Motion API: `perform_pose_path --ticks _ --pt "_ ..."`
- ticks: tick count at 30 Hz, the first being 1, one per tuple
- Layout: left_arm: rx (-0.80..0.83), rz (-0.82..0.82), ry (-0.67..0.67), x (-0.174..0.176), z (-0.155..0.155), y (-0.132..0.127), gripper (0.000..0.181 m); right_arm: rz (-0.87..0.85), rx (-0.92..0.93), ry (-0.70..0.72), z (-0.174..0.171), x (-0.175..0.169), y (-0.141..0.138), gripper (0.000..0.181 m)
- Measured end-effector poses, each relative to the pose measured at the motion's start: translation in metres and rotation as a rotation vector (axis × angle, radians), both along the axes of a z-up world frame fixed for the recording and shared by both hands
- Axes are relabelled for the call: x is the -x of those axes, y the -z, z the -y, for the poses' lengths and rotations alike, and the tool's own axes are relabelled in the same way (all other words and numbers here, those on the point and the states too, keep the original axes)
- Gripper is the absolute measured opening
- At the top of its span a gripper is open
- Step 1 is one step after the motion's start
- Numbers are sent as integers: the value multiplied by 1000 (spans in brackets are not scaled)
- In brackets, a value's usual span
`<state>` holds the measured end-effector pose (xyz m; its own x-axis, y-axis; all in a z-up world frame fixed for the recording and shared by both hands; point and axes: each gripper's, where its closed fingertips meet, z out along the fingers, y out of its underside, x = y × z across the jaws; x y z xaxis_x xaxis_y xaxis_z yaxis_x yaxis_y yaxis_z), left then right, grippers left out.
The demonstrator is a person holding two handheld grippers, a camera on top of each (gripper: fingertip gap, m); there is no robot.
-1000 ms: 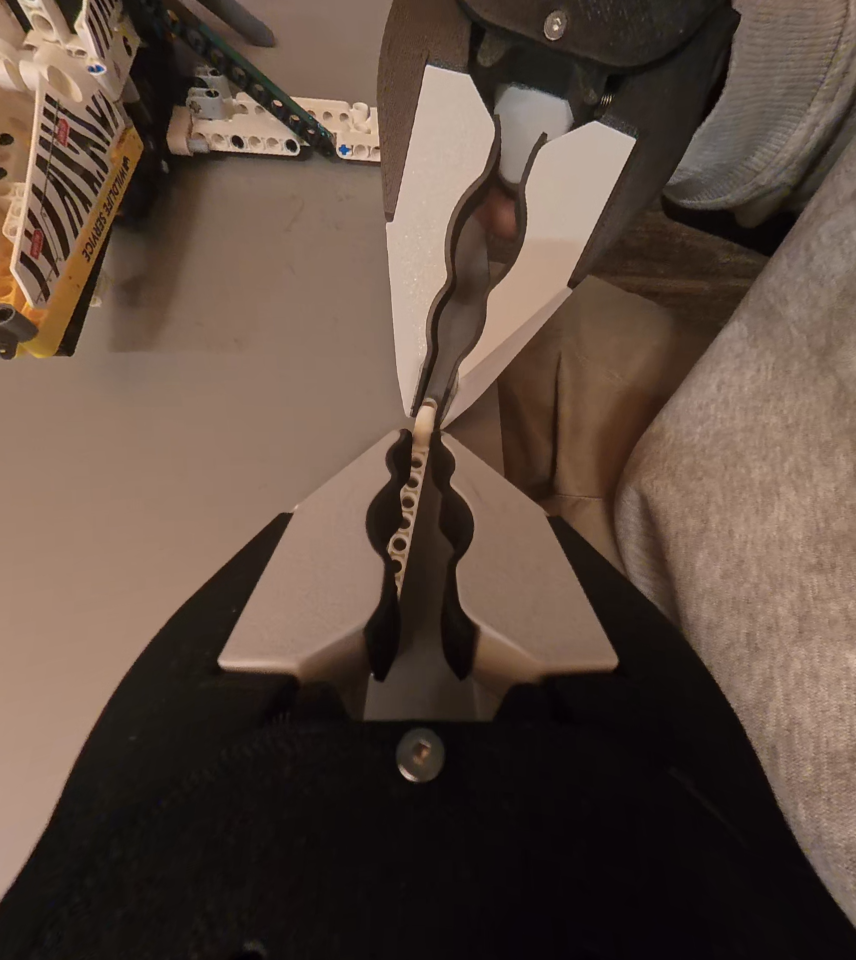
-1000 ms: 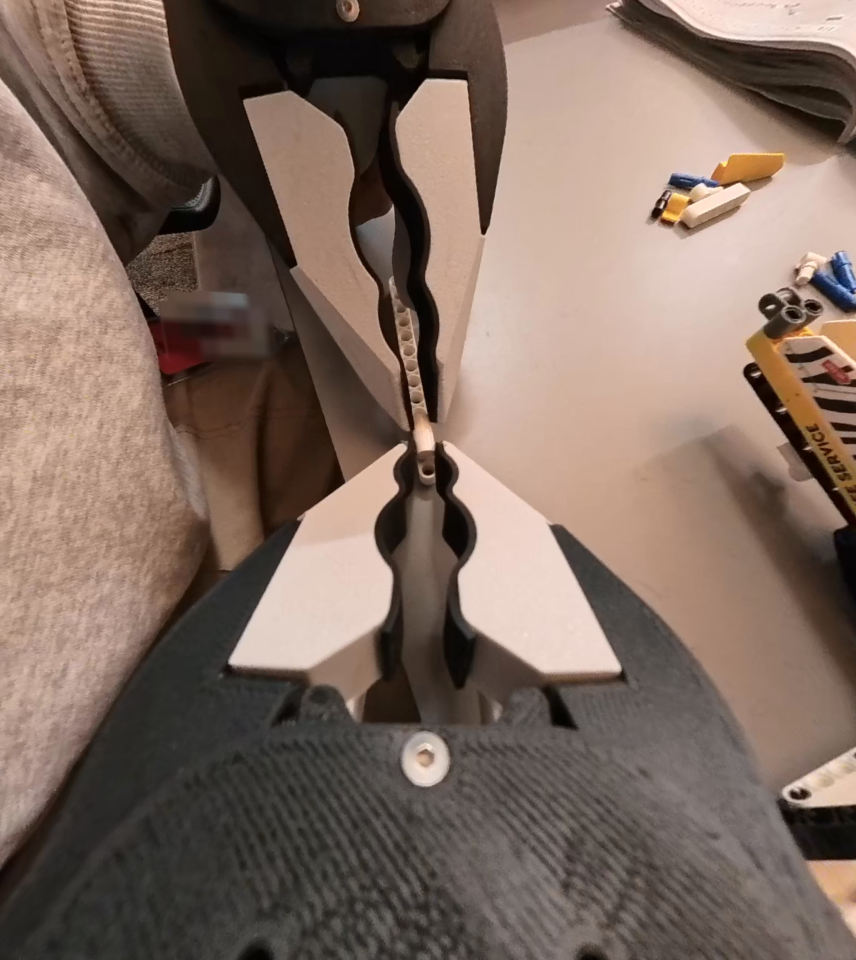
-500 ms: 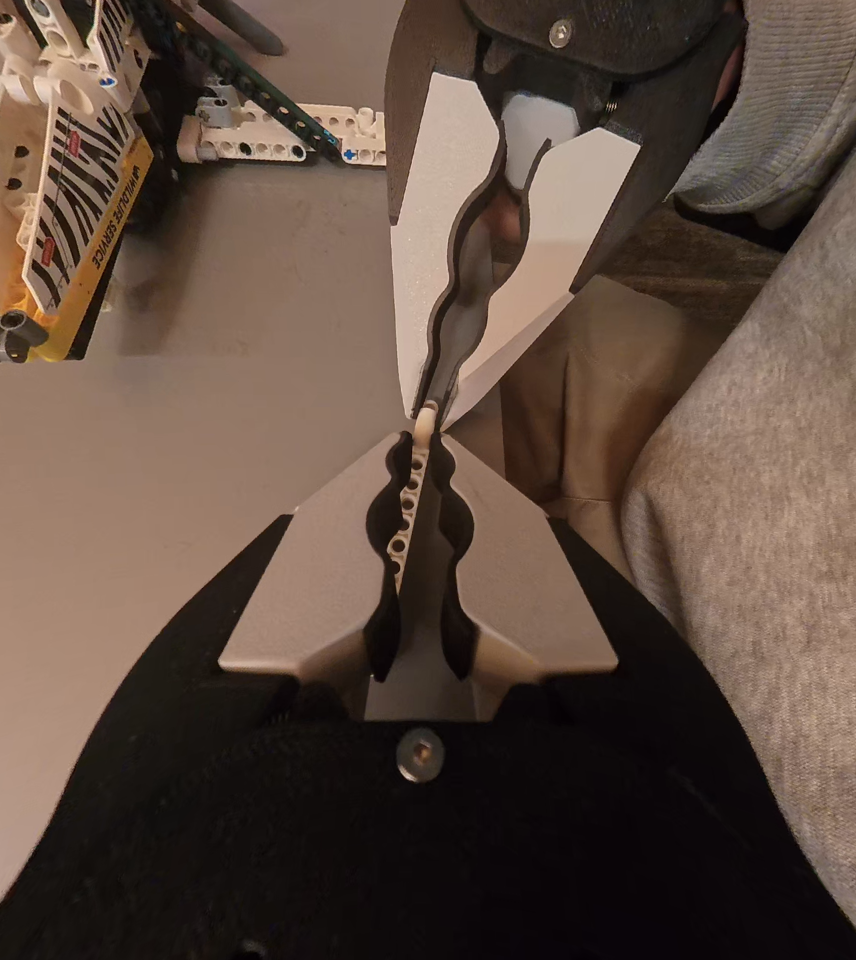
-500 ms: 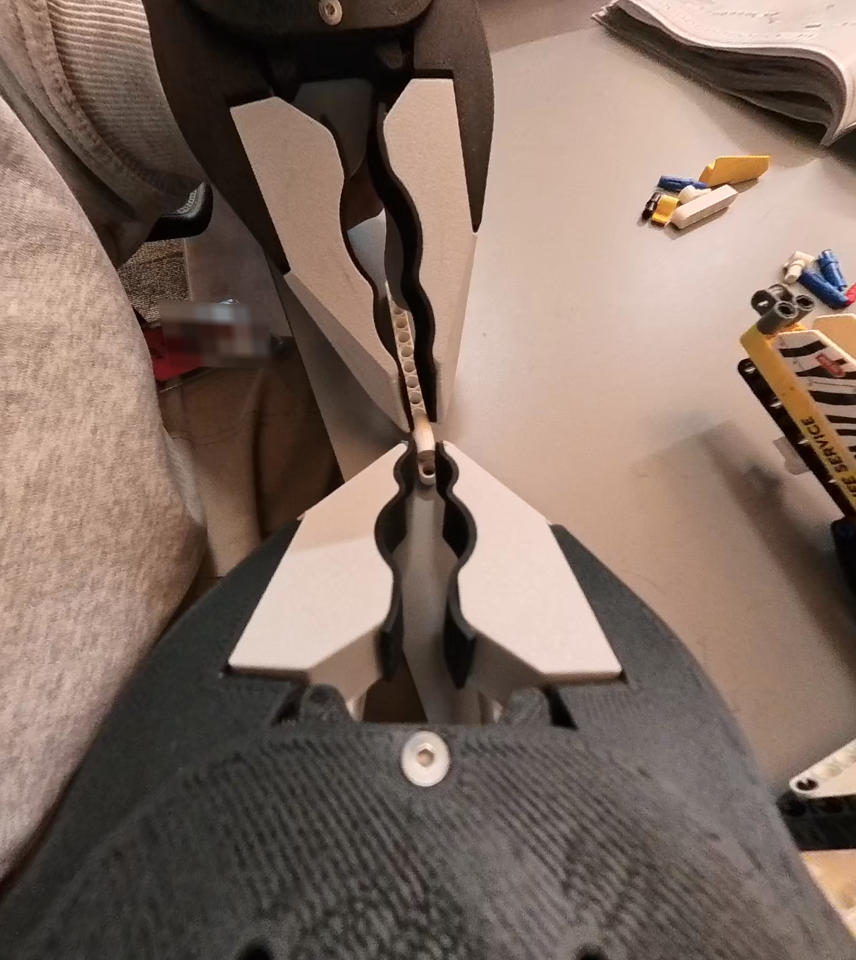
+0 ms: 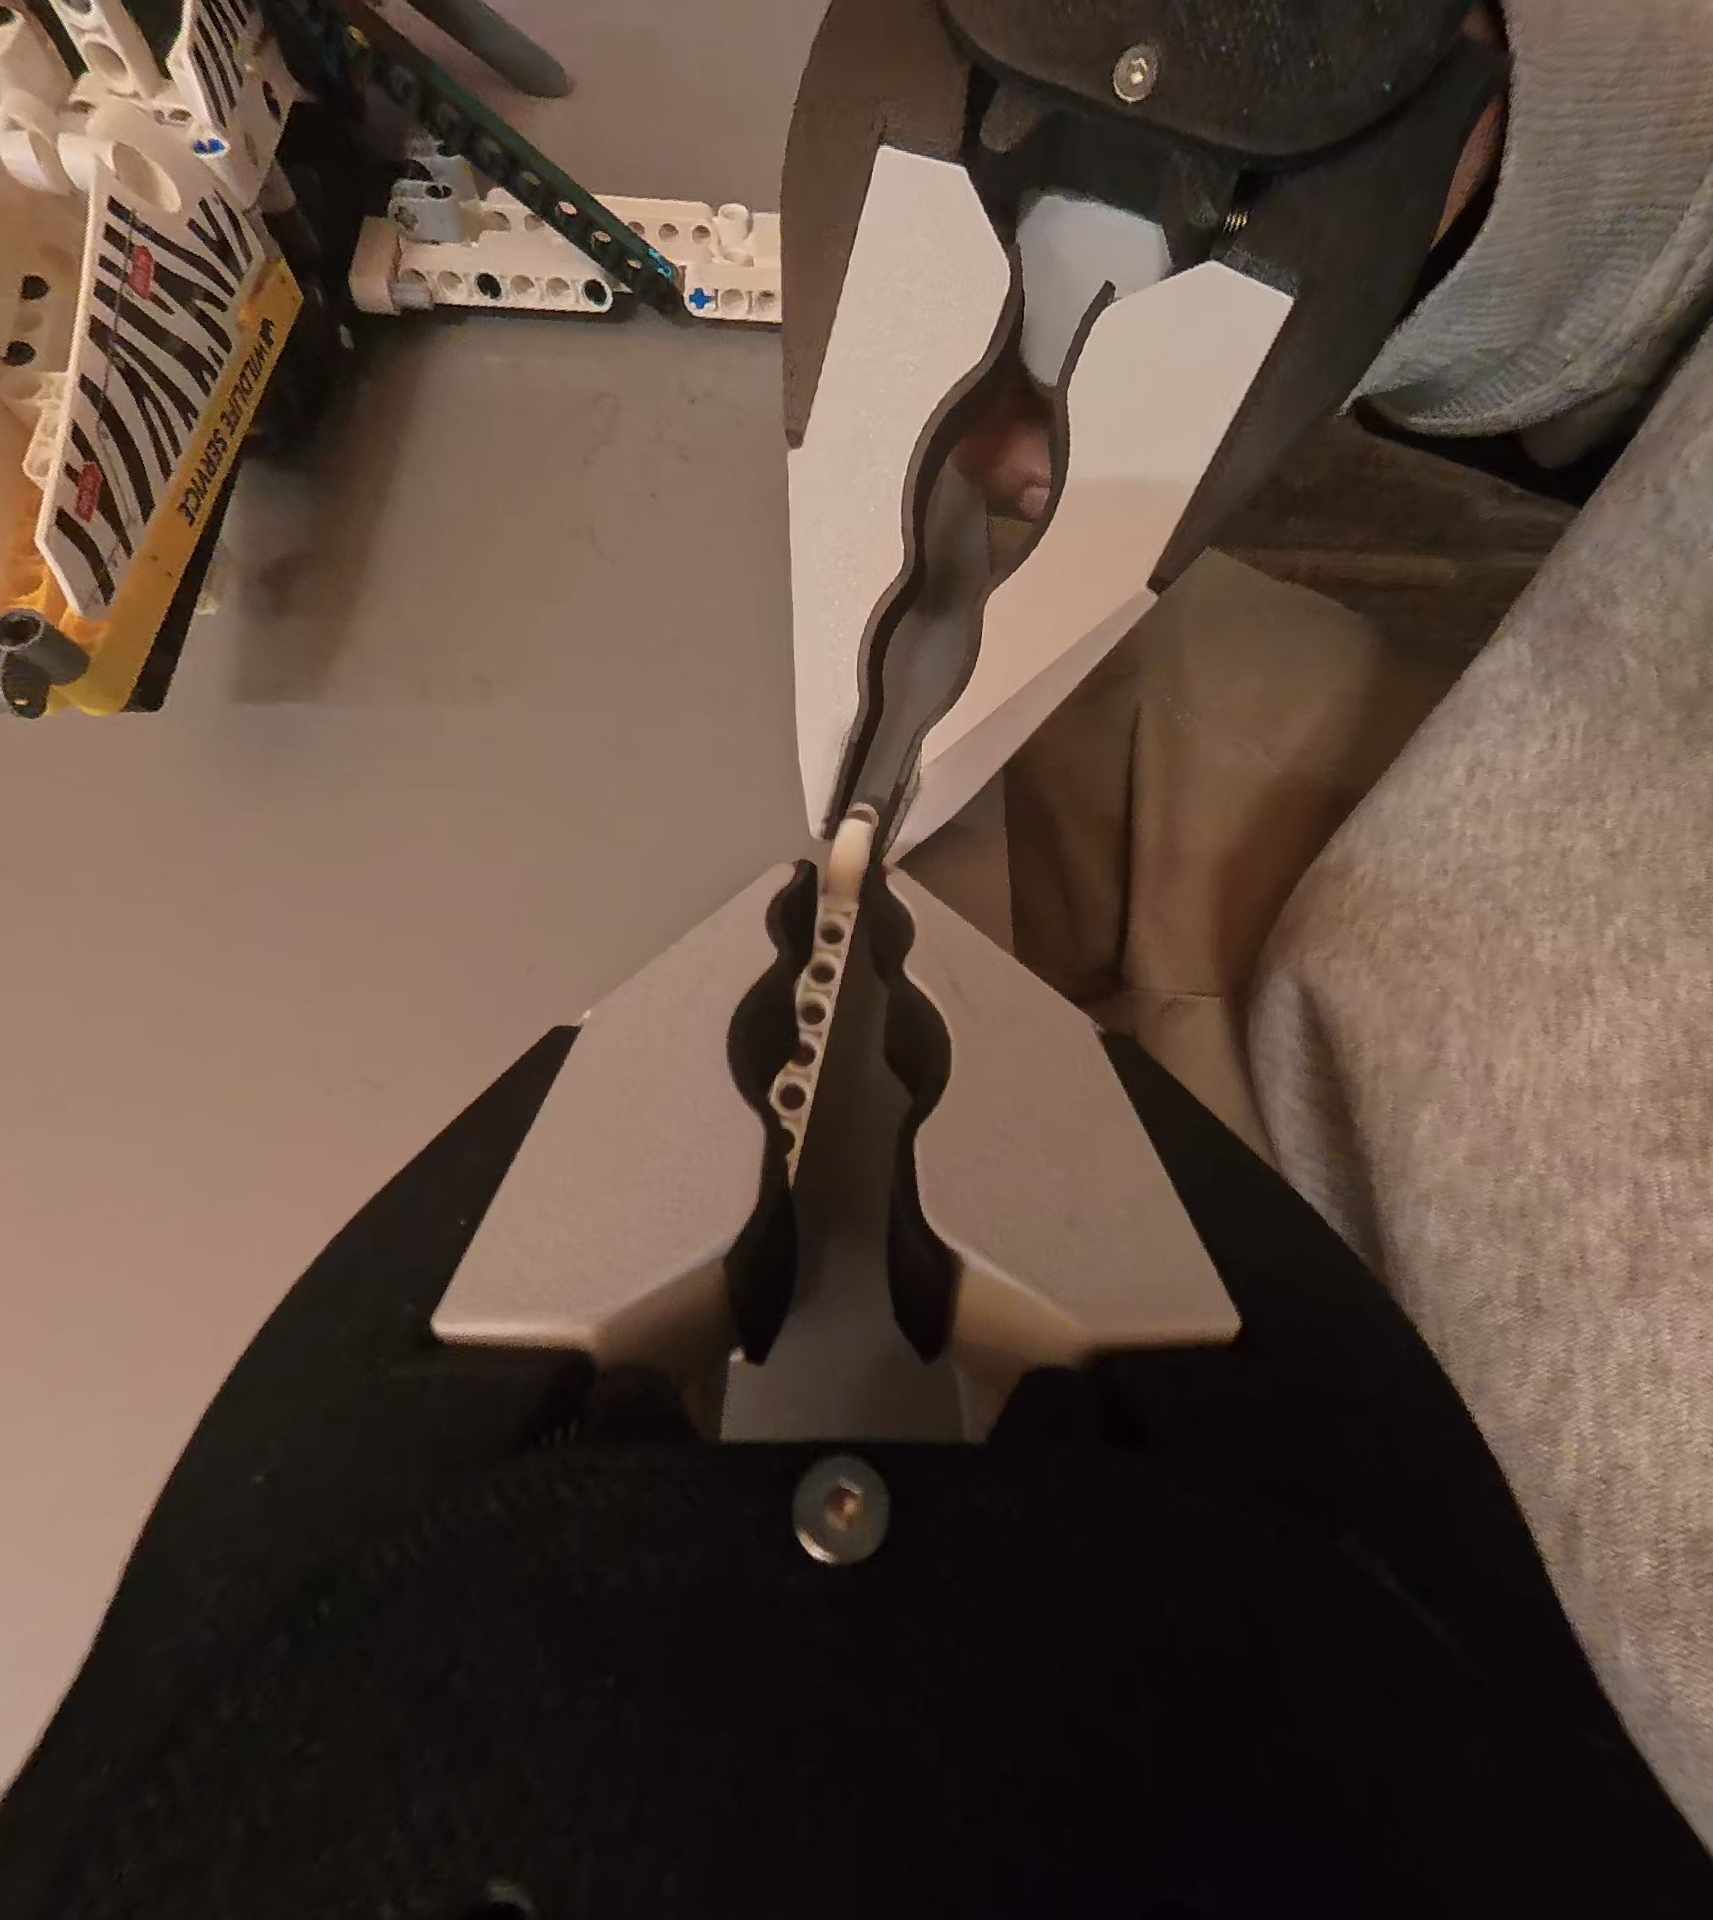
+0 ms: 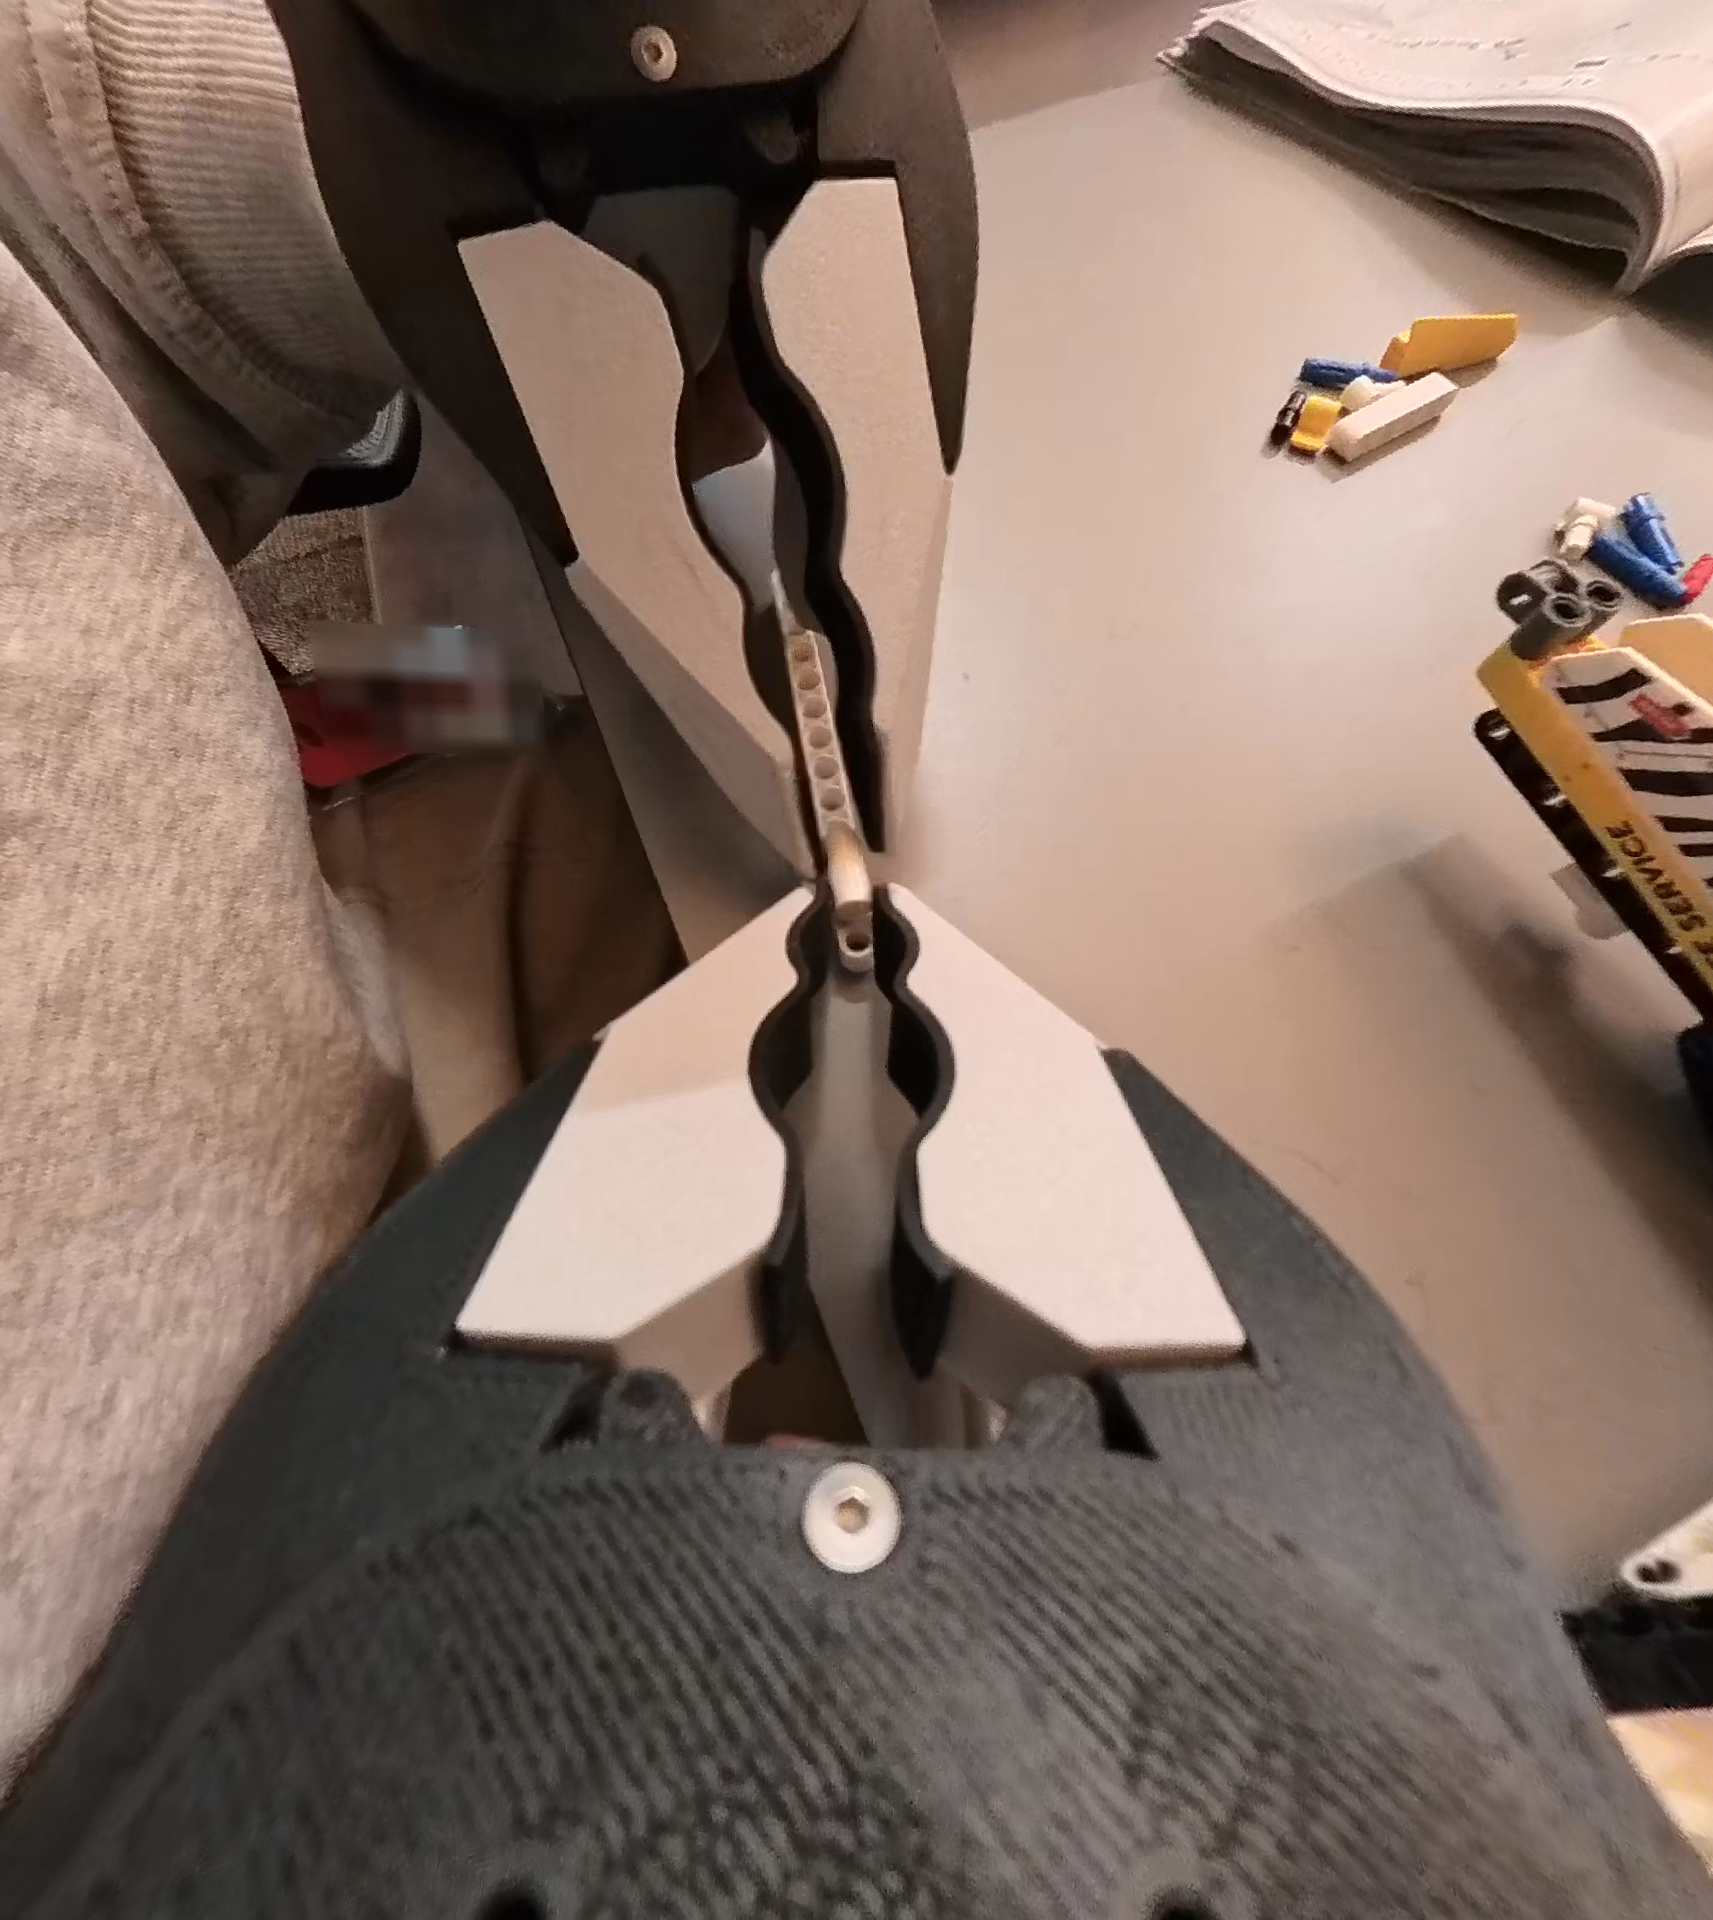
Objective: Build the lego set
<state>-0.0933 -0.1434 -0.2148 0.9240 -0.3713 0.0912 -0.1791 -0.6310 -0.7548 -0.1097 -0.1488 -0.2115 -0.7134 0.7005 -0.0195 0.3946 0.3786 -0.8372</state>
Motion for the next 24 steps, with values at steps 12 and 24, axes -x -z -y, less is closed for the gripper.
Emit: perform_pose_path --ticks 12,24 --pt "7 -37 -61 17 13 3 29 -131 112 80 -5 -2 -11 26" --pt "48 -82 -142 34 10 11 8 -401 307 259 -36 0 -70 40"
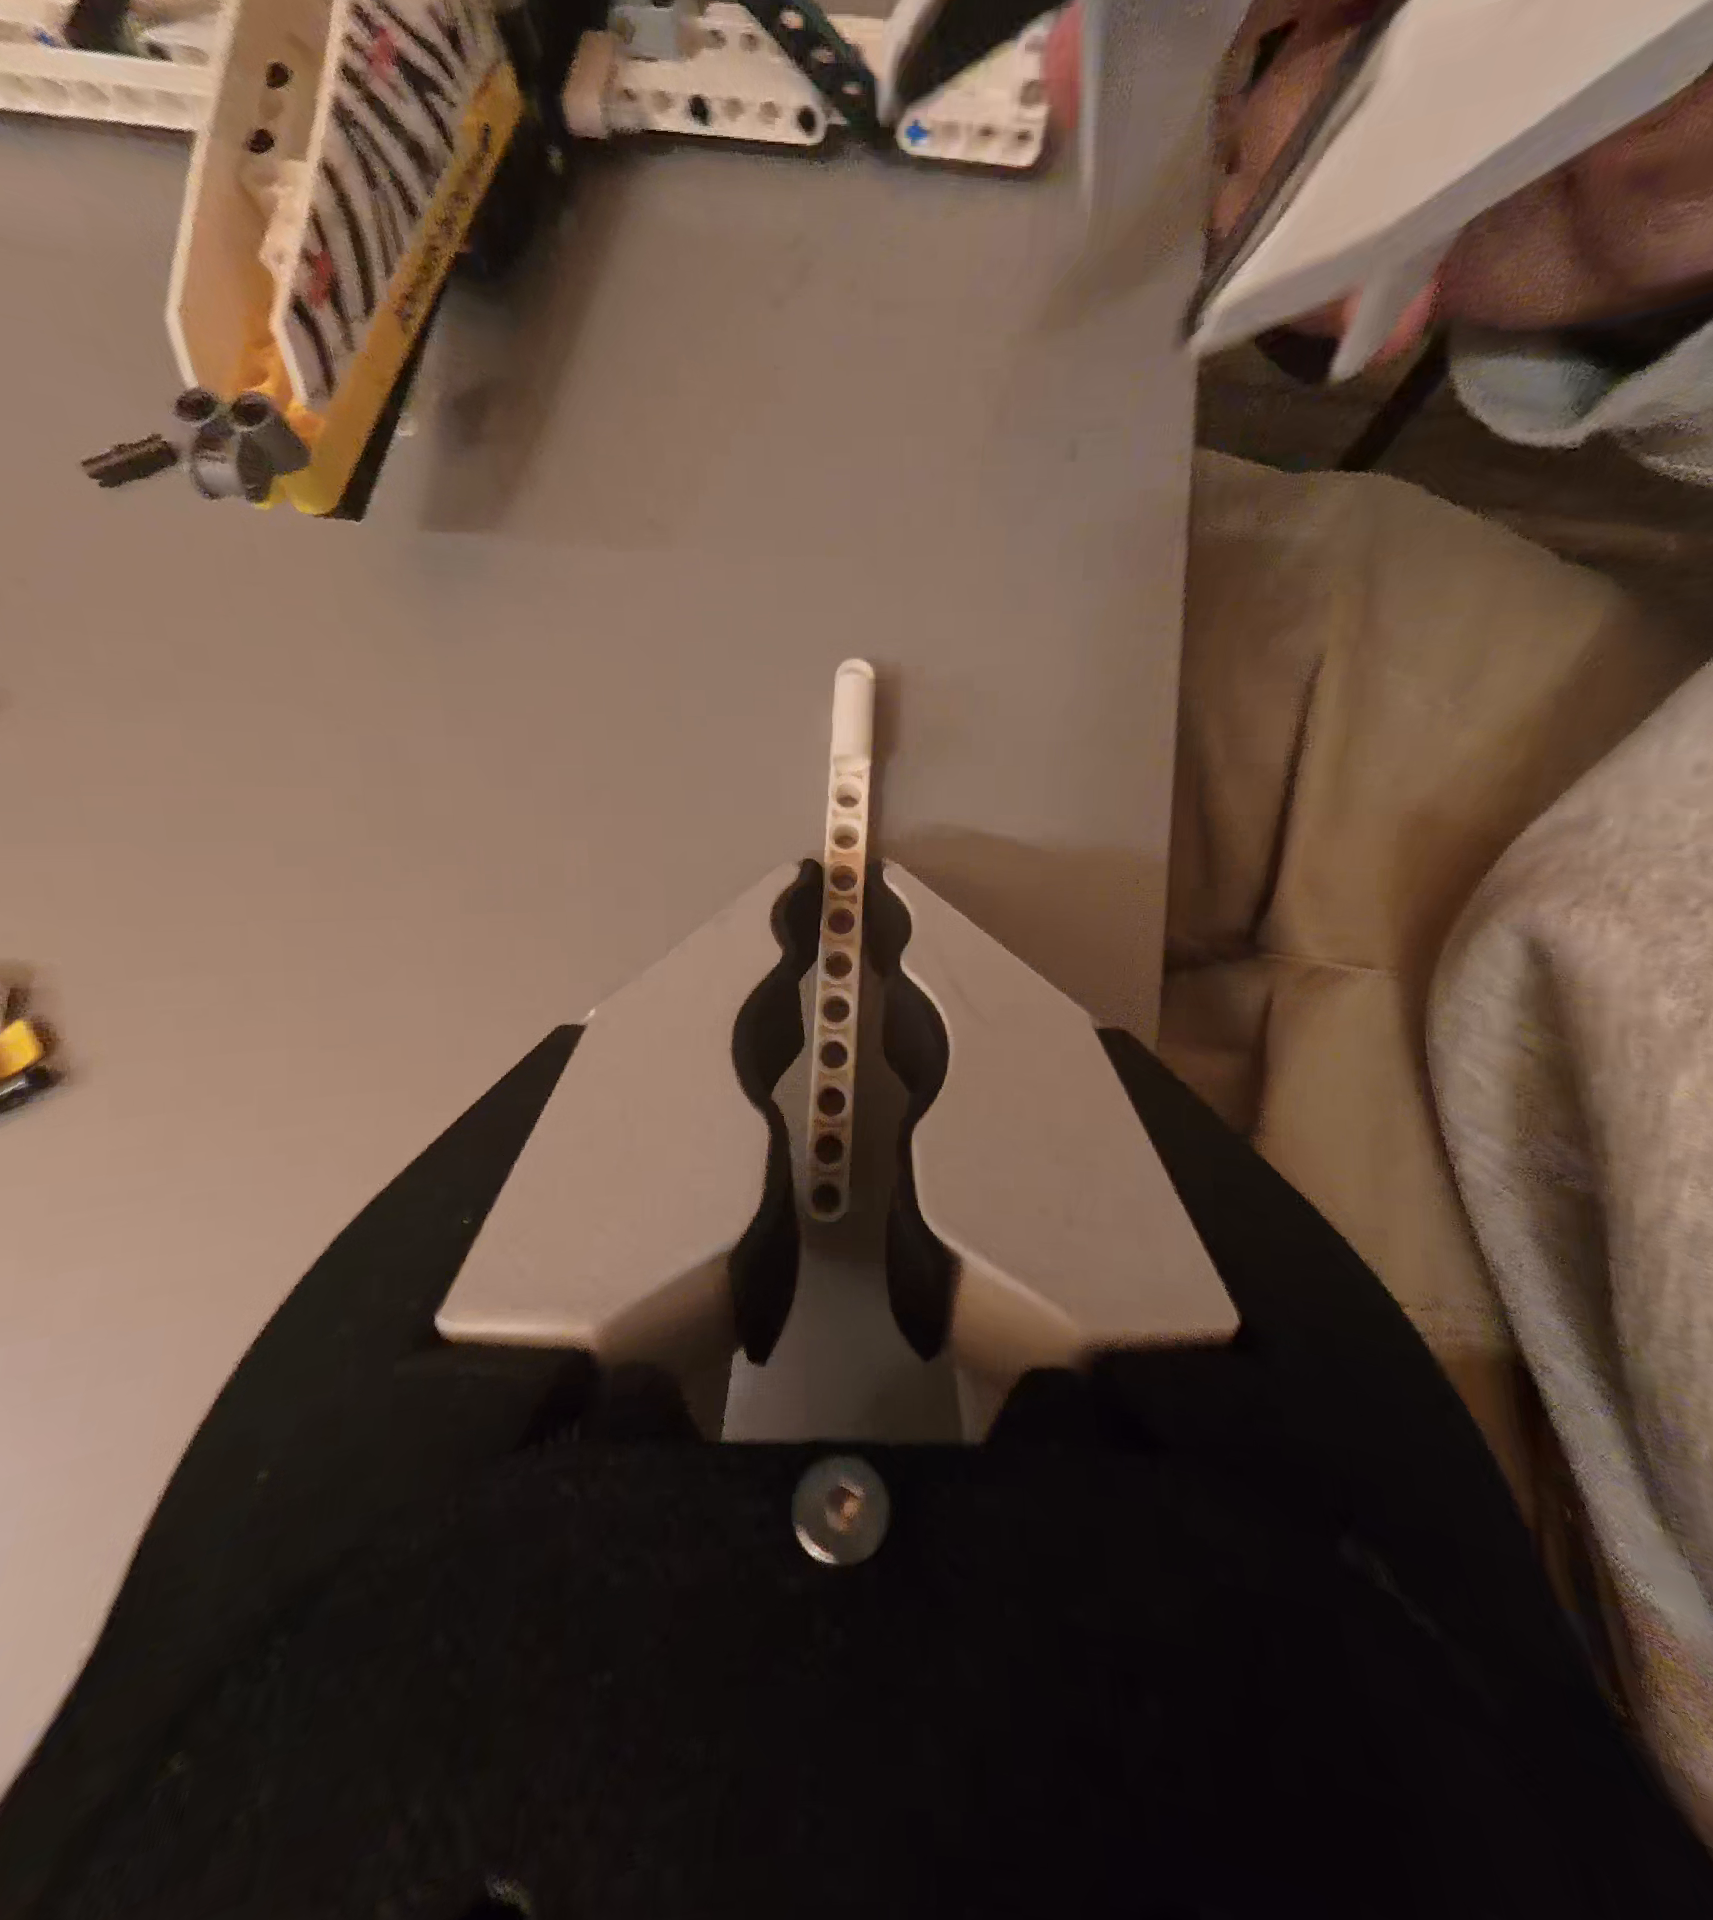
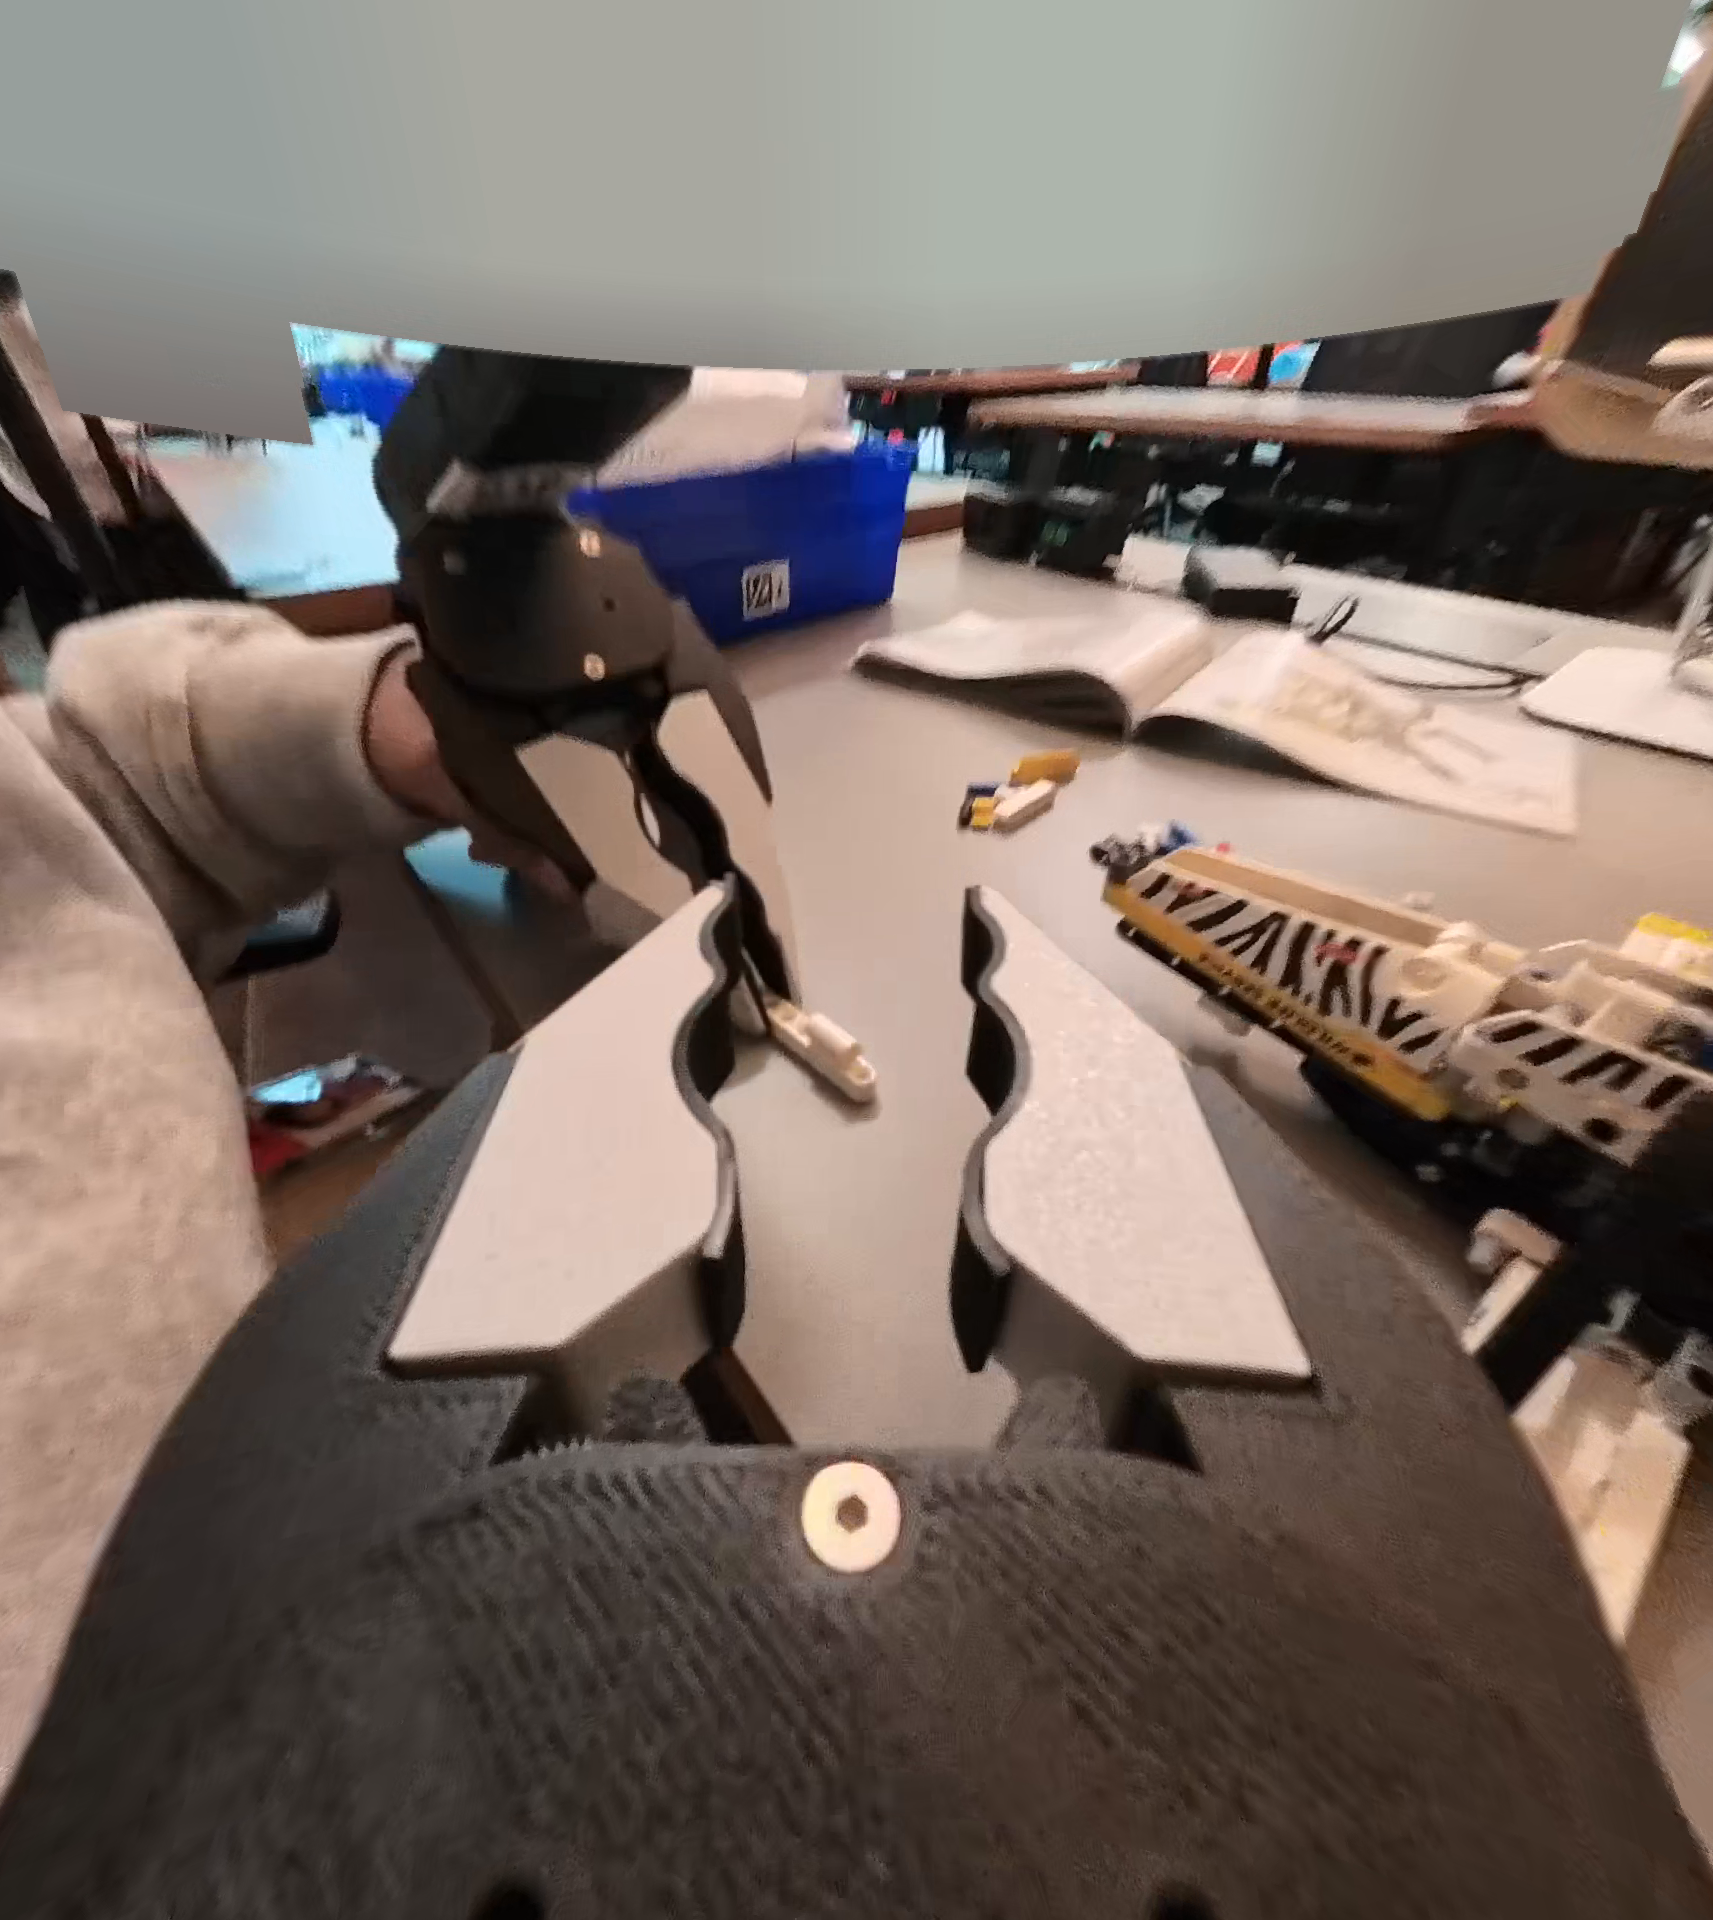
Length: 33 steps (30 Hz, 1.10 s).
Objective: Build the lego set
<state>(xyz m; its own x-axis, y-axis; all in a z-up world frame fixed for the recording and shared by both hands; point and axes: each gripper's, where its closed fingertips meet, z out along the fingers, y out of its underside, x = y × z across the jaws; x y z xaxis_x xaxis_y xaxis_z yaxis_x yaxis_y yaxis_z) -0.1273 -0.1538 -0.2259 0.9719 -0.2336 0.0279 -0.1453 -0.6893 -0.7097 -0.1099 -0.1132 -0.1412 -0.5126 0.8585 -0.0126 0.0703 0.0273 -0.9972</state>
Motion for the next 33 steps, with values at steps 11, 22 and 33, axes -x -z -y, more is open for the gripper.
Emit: perform_pose_path --ticks 11,22,33 --pt "40 158 39 2 -7 -2 20 -31 323 -177 13 13 -34 53" --pt "-207 31 -334 65 13 -57 25 -59 168 -193 40 30 -41 40" --pt "-165 -46 -733 112 23 -30 30 -116 -54 6 13 22 -24 56"
